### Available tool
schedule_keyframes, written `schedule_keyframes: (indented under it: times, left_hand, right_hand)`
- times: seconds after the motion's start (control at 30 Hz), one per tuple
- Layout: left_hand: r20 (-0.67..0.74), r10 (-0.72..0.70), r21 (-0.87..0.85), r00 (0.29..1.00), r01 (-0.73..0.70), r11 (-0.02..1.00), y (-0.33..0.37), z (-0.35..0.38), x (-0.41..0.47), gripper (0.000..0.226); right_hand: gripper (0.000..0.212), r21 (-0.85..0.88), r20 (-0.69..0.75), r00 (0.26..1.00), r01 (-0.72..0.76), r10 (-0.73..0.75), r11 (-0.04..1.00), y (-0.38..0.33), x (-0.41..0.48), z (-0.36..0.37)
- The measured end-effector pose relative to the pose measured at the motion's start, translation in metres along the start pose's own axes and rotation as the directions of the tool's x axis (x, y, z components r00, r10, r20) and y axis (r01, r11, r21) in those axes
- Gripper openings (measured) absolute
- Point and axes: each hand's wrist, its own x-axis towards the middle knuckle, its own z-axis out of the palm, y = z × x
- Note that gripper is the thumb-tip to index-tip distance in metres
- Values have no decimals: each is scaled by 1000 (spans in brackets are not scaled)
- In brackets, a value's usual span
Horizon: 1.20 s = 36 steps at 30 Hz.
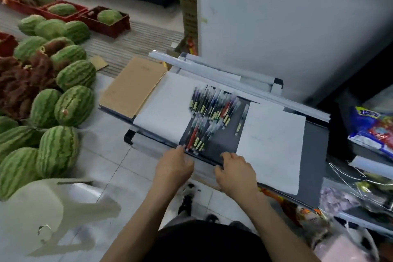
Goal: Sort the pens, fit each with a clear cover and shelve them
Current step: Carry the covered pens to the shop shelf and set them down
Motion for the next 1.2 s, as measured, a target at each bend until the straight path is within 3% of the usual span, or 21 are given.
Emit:
schedule_keyframes:
  times: [0.17, 0.53, 0.77, 0.93, 1.1, 1.2]
  left_hand:
    - [107, 84, -24, 991, -81, 996, 11, -10, 66, 18]
    - [179, 185, -85, 966, -173, 981, 9, 11, 131, 58]
    - [165, 158, -51, 974, -152, 987, 16, 19, 142, 77]
    - [158, 107, -38, 982, -103, 994, 22, 26, 136, 96]
    - [127, 63, -13, 990, -62, 998, 21, 27, 134, 75]
    - [98, 81, 4, 992, -82, 997, 19, 27, 132, 70]
  right_hand:
    - [41, 46, -13, 991, -134, 134, 990, -12, 37, -11]
    - [38, 285, -22, 886, -438, 463, 852, -27, 74, -12]
    - [44, 349, -21, 837, -506, 547, 788, -24, 104, -19]
    - [73, 431, -82, 800, -509, 595, 745, 0, 133, -38]
    - [99, 373, -26, 831, -508, 556, 777, -5, 166, -41]
    - [100, 353, -30, 841, -496, 540, 793, -11, 182, -37]
